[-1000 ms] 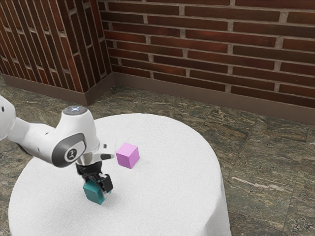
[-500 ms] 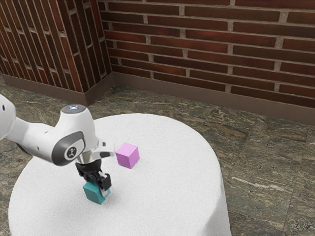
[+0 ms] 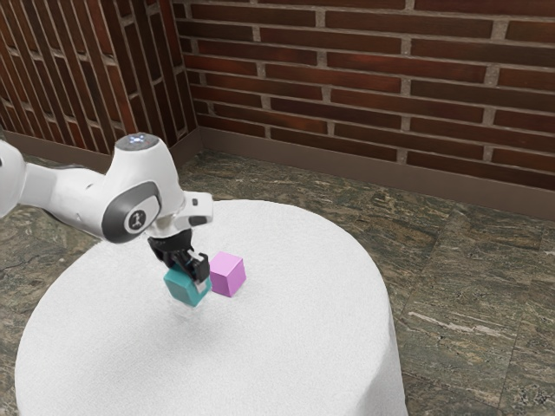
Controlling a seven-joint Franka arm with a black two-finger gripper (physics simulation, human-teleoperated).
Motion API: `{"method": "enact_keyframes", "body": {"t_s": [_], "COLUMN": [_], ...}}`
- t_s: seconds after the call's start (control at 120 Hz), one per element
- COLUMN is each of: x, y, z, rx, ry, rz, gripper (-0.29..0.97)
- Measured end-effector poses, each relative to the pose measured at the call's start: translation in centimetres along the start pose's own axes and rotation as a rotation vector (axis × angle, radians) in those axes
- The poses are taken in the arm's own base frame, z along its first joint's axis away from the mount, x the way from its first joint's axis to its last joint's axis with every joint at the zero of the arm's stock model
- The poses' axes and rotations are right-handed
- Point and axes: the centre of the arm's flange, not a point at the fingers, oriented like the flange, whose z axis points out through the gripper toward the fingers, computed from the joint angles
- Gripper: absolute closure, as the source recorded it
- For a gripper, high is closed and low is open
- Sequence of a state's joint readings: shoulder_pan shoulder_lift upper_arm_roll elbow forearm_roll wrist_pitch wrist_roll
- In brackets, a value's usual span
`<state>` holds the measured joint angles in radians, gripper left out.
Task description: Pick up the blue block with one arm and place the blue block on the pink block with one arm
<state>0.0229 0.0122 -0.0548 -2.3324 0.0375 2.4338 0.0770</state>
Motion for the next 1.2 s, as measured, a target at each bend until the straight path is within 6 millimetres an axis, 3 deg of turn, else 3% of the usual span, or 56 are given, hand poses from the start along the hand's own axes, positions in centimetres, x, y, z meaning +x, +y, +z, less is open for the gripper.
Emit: {"method": "enact_keyframes", "body": {"t_s": [0.092,0.158,0.25,0.475,0.8,1.017,1.2], "x": [2.5,4.4,6.1,9.0,10.1,11.7,12.1], "y": [0.0,0.4,0.9,-0.8,-1.8,-0.8,-0.4], "z": [-2.3,-2.9,-2.4,-1.6,-0.1,-2.1,-1.4], "rx": [0.016,0.019,0.017,0.013,0.006,0.007,0.004], "ry": [0.006,-0.01,-0.052,-0.122,-0.186,-0.154,-0.166], "rz": [0.009,0.015,0.021,-0.02,-0.042,-0.028,-0.023], "gripper": [0.32,0.31,0.32,0.31,0.31,0.31,0.31]}}
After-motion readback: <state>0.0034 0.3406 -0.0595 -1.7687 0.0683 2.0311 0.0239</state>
